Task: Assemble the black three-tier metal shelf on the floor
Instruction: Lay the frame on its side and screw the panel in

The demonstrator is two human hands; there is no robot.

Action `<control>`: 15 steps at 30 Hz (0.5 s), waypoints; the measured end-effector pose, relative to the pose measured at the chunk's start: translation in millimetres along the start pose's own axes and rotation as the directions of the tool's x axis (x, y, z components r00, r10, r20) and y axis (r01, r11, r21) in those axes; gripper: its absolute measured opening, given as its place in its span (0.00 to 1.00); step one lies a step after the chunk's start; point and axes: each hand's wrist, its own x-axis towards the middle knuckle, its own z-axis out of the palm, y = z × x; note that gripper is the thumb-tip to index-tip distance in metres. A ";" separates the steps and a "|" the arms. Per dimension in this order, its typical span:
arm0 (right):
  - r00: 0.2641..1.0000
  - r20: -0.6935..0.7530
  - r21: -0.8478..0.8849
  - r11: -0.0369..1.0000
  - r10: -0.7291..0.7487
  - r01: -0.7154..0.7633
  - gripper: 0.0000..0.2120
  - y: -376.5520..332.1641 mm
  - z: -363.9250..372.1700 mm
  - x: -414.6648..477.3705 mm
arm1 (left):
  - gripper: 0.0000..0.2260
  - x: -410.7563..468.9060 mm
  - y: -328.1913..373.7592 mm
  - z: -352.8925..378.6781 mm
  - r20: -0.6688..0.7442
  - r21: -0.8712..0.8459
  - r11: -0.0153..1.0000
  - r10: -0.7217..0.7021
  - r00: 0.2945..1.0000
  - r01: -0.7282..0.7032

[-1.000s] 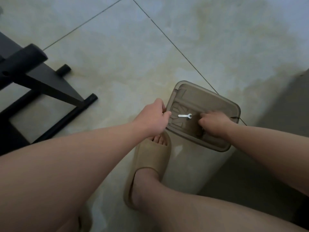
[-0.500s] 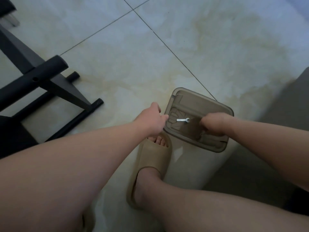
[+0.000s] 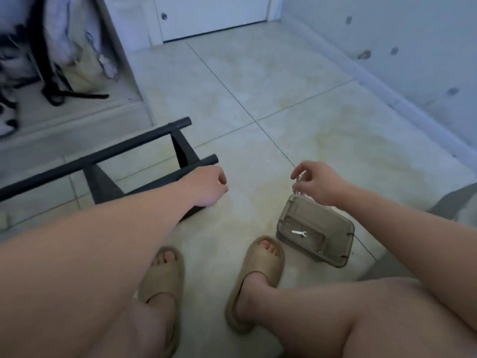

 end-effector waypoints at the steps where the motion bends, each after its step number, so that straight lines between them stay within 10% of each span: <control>1: 1.000 -0.015 0.050 0.999 -0.019 0.020 0.07 -16.8 3.6 -7.8 | 0.06 -9.5 -7.3 -6.8 -0.056 -0.013 1.000 -0.009 0.998 0.008; 5: 0.995 -0.071 0.196 0.978 -0.064 0.077 0.06 -73.1 21.6 -29.8 | 0.17 -35.3 -32.2 -35.1 -0.290 0.002 0.996 -0.080 0.954 0.084; 11: 0.983 -0.180 0.218 0.974 -0.018 0.057 0.09 -98.1 68.2 -67.0 | 0.29 -67.2 -75.7 -18.9 -0.044 0.112 0.954 -0.273 0.961 0.277; 15: 0.987 -0.162 0.273 0.962 0.014 0.031 0.07 -102.4 83.7 -88.0 | 0.32 -78.7 -89.4 0.0 -0.124 0.174 0.959 -0.205 0.971 0.225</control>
